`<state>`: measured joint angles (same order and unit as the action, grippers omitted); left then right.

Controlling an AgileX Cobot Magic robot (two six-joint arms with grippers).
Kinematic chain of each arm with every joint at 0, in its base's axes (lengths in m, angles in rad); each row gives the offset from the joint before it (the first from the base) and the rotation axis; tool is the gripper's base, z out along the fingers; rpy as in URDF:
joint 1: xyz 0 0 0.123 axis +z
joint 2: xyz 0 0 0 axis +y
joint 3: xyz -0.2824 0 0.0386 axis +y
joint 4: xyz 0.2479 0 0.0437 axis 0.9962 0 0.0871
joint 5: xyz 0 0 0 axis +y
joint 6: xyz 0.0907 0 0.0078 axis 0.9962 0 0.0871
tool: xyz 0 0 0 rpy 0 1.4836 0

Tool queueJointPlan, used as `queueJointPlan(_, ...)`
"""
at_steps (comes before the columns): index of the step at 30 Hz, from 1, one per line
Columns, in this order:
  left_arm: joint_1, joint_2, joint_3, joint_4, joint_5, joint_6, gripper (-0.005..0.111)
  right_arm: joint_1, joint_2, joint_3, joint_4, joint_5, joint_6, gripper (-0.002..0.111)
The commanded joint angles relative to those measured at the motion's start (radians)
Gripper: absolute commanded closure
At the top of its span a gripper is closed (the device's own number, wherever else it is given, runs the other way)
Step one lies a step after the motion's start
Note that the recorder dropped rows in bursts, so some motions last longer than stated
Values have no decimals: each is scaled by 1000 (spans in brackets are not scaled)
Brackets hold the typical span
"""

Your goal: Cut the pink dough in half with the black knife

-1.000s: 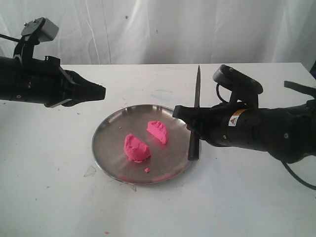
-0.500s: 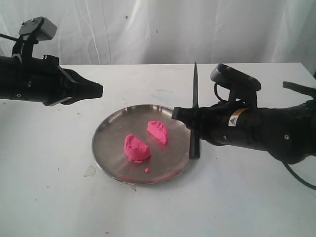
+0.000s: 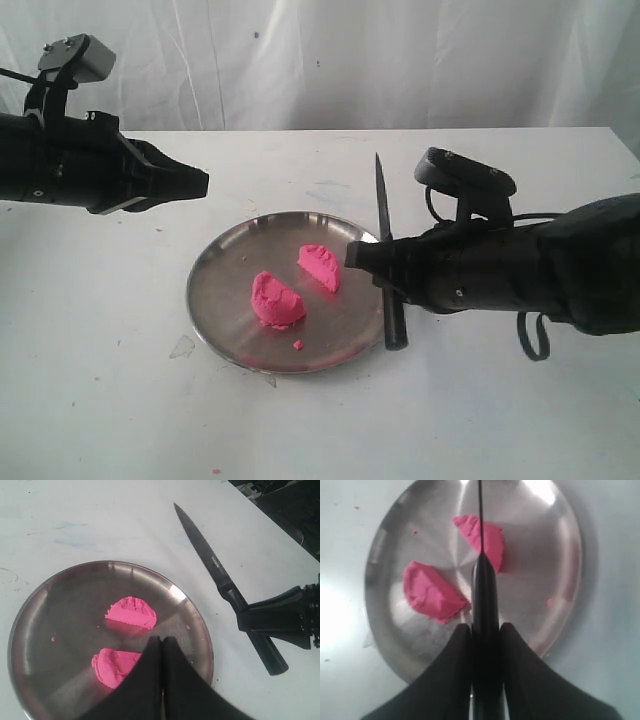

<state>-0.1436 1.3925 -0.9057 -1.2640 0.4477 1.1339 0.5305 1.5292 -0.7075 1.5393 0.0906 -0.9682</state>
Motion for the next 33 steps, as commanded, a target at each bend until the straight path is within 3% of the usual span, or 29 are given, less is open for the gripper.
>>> queueJointPlan(1,2,-9,8,-26,9,-7,107,-3,0,0,205,112,-153,108)
queueJointPlan(6,2,-9,8,-26,9,-7,107,-3,5,0,205,86,-98,108)
queueJointPlan(11,2,-9,8,-26,0,-7,107,-64,23,-2,205,128,-100,108)
queueJointPlan(13,2,-9,8,-26,-11,-7,107,-111,26,-2,205,158,-168,108)
queueJointPlan(17,2,-9,8,-26,-14,-7,107,-101,30,2,197,153,-277,108)
queueJointPlan(22,2,-9,8,-26,-14,-7,107,-88,27,2,-97,18,-40,108)
queueJointPlan(33,2,-9,8,-26,-12,-7,107,-80,8,-2,-191,47,-121,108)
